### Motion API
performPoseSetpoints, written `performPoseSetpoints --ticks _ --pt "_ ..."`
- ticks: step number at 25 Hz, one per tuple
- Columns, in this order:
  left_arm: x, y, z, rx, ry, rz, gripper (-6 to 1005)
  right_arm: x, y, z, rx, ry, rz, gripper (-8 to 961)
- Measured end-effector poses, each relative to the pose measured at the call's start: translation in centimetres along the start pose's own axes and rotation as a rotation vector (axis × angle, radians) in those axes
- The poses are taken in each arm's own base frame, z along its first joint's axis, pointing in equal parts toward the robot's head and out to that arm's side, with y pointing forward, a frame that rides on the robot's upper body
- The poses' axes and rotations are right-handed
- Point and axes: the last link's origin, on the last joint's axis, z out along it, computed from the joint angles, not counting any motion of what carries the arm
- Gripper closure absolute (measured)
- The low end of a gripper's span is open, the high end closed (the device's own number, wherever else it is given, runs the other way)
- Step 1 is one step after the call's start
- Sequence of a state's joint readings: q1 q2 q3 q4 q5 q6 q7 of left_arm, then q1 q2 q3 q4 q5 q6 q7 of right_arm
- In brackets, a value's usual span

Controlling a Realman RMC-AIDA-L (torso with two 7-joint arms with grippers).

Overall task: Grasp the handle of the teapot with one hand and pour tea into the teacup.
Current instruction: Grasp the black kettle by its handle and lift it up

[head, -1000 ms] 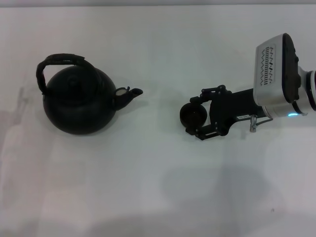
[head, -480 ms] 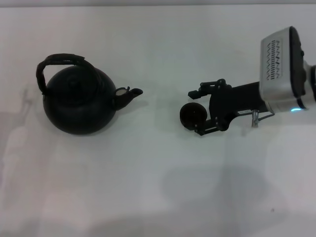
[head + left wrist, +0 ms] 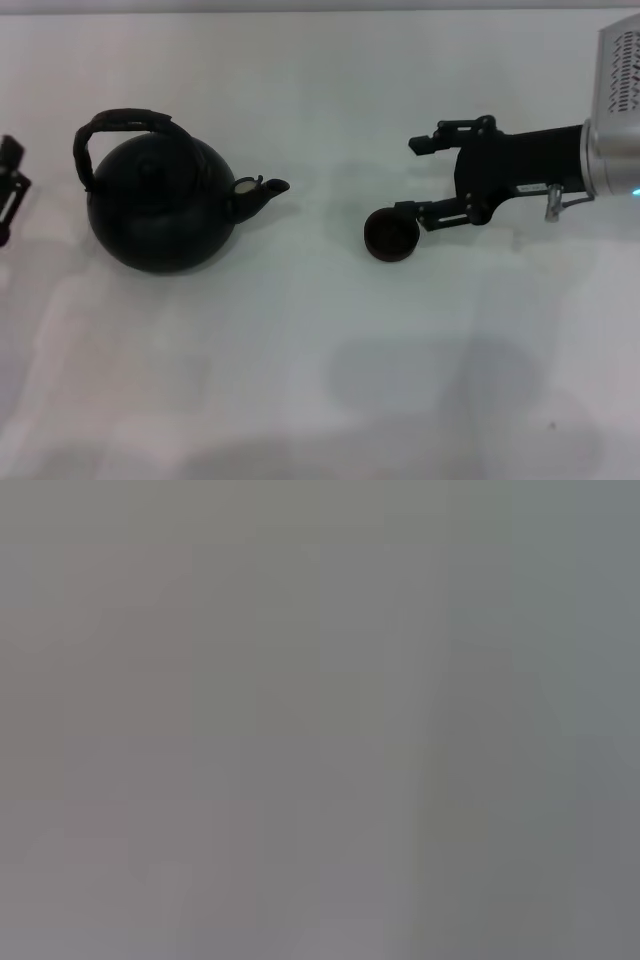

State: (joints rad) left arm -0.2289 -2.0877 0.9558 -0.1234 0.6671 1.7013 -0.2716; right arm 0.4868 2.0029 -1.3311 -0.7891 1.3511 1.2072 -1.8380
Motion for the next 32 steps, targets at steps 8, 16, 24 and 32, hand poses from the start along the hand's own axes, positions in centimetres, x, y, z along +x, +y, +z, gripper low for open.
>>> performPoseSetpoints --ticks 8,16,24,32 --pt "-1.3 1.5 1.5 -0.102 -0.082 -0.024 196 0.1 0.3 0.2 -0.01 0.004 -0.029 110" --pt "-2.7 1.8 2.7 -0.113 -0.182 -0.064 207 0.1 0.4 0.3 -0.013 -0.001 -0.038 110" --pt "-2.7 1.9 3.8 -0.126 -0.185 -0.077 218 0.5 0.7 0.1 -0.009 -0.002 -0.02 111" --pt "-2.7 1.8 4.0 -0.121 -0.187 -0.08 301 0.8 0.7 0.3 -0.002 0.003 -0.01 112"
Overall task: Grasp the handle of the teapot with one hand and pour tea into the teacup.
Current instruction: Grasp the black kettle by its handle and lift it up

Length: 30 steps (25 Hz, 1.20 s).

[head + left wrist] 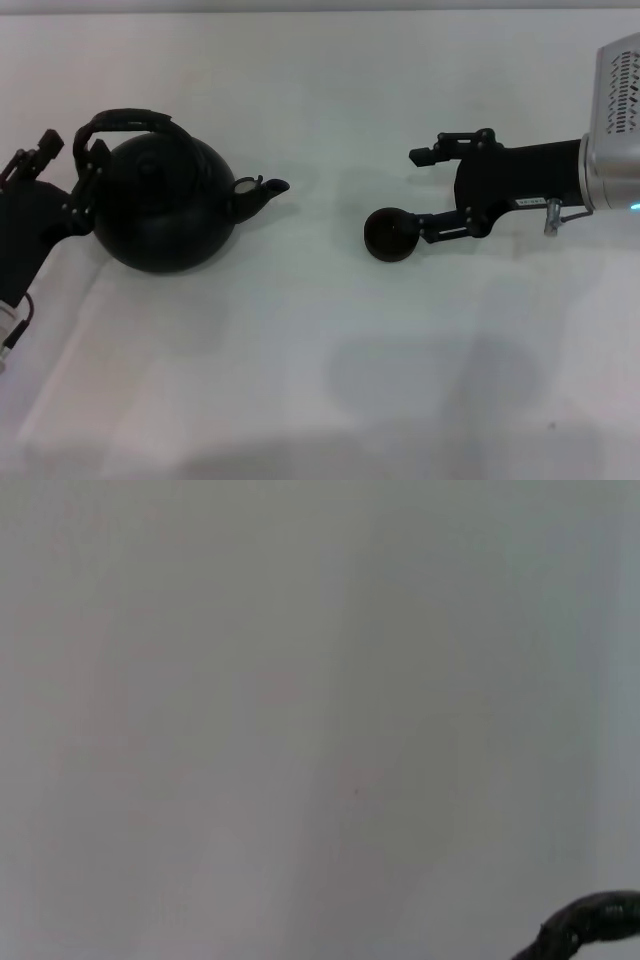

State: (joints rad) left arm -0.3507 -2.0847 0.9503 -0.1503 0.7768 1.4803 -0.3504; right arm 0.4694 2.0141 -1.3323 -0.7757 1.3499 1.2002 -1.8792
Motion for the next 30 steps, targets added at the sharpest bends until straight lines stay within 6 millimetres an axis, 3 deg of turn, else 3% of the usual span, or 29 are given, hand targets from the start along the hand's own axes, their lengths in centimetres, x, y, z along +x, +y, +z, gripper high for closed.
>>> performPoseSetpoints --ticks 7,18,25,30 --pt "-0.5 -0.1 0.1 0.014 -0.033 -0.022 438 0.3 -0.1 0.2 0.015 0.008 0.005 113" --pt "-0.2 -0.1 1.4 -0.01 -0.038 -0.039 872 0.7 0.3 0.3 0.013 -0.007 0.02 114" --pt "0.5 0.0 2.8 -0.04 -0.023 -0.018 880 0.8 0.3 0.2 0.02 -0.015 0.029 115" --pt "0.6 -0.2 5.0 -0.099 -0.091 -0.008 880 0.7 0.3 0.0 0.032 -0.035 0.028 116"
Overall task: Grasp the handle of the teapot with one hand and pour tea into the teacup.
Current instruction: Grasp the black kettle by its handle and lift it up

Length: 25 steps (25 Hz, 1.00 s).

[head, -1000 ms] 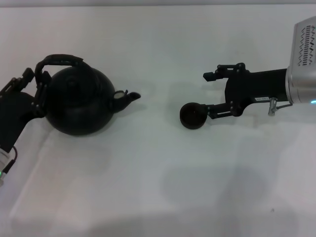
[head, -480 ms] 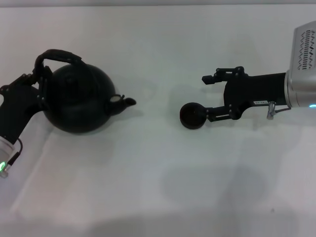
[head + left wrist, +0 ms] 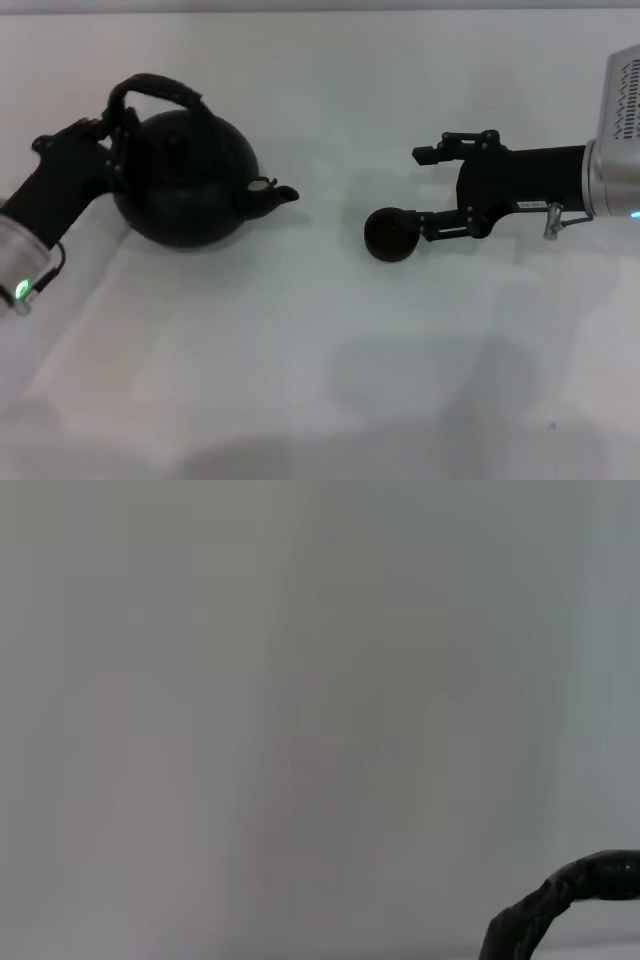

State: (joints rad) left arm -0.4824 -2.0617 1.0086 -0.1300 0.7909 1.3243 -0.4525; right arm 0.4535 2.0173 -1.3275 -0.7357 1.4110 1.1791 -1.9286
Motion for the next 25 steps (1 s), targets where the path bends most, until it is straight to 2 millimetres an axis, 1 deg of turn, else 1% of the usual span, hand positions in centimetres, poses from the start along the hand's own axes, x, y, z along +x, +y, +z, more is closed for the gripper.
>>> performPoseSetpoints --ticks 4,7,10,11,12,14,15,17,20,25 --pt "0.8 -1.0 1.8 -0.052 -0.056 -0.011 880 0.2 0.1 -0.1 0.005 -0.003 0.007 118" --pt "2.0 -1.8 3.4 -0.081 -0.099 0.009 879 0.2 0.1 -0.2 0.009 -0.011 0.016 119" --pt "3.0 -2.2 4.7 -0.096 -0.163 0.046 879 0.2 0.2 -0.3 0.017 -0.023 0.025 119" --pt "3.0 -2.2 4.7 -0.096 -0.163 0.046 879 0.2 0.1 -0.4 0.02 -0.028 0.028 119" --pt "3.6 -2.3 5.3 -0.096 -0.206 0.07 879 0.2 0.1 -0.4 0.023 -0.033 0.031 119" --pt "4.7 -2.1 5.8 -0.105 -0.232 0.106 880 0.2 0.1 -0.5 0.031 -0.046 0.038 119" --pt "4.9 -2.1 5.9 -0.107 -0.24 0.105 880 0.2 0.1 -0.6 0.037 -0.056 0.043 119" --pt "6.0 -1.7 6.3 -0.12 -0.251 0.114 881 0.0 0.0 -0.8 0.05 -0.075 0.05 119" --pt "7.6 -0.7 6.7 -0.153 -0.264 0.132 880 -0.2 -0.4 -1.4 0.078 -0.105 0.059 119" --pt "9.7 1.1 7.2 -0.187 -0.3 0.186 880 -0.1 -1.3 -3.0 0.136 -0.154 0.093 119"
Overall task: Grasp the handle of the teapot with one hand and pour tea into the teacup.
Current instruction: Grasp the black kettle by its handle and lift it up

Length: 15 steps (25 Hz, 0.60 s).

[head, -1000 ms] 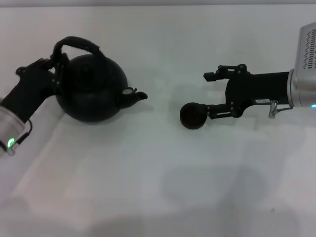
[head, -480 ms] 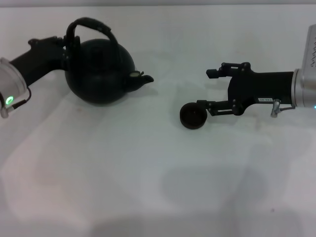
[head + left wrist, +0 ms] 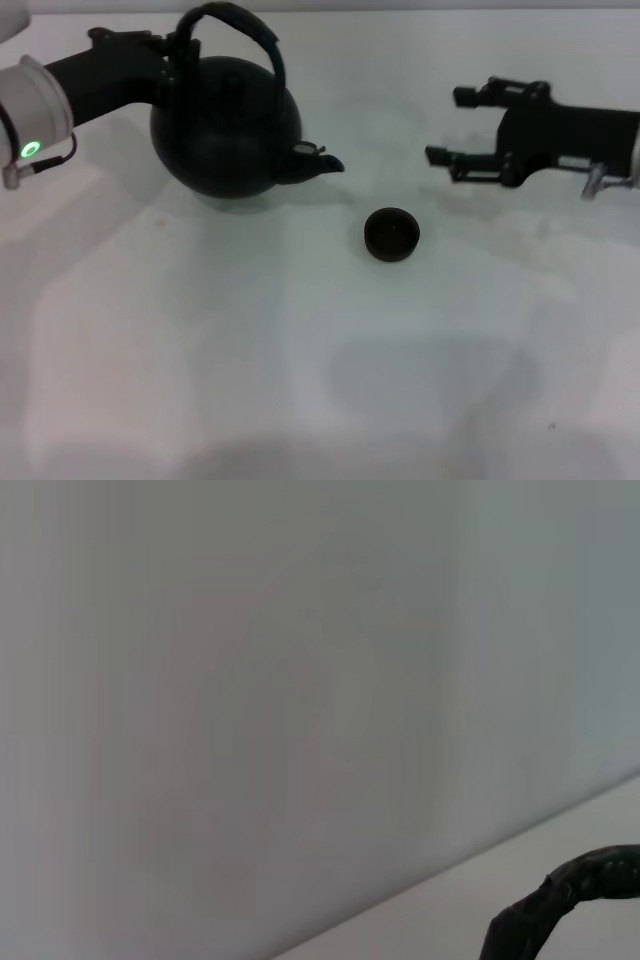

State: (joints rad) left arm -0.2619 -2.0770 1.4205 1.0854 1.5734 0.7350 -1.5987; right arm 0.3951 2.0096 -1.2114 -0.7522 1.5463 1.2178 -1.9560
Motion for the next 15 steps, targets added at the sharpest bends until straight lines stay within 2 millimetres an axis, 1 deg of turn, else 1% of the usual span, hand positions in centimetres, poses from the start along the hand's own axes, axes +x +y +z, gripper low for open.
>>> performPoseSetpoints --ticks 2,3,4,6,8,11,15 --pt "0.6 0.5 0.0 -0.006 -0.015 0.019 879 -0.3 -0.6 -0.8 0.028 -0.033 0.017 119" --pt "0.9 0.8 0.1 -0.011 -0.021 0.029 879 -0.7 -1.3 -1.6 0.063 -0.076 0.042 119" --pt "1.3 1.1 0.1 -0.014 -0.027 0.04 879 -0.7 -1.3 -1.6 0.063 -0.076 0.042 119" --pt "1.5 1.2 0.1 -0.016 -0.031 0.043 879 -1.0 -1.9 -2.7 0.11 -0.135 0.08 119" --pt "2.0 1.4 0.1 -0.017 -0.043 0.045 879 -1.2 -2.5 -4.1 0.156 -0.201 0.114 119" --pt "2.5 1.7 0.1 -0.014 -0.065 0.063 879 -1.6 -3.4 -6.8 0.233 -0.308 0.158 119" --pt "3.3 2.1 0.2 0.004 -0.124 0.092 880 -1.4 -4.3 -9.4 0.319 -0.394 0.216 119"
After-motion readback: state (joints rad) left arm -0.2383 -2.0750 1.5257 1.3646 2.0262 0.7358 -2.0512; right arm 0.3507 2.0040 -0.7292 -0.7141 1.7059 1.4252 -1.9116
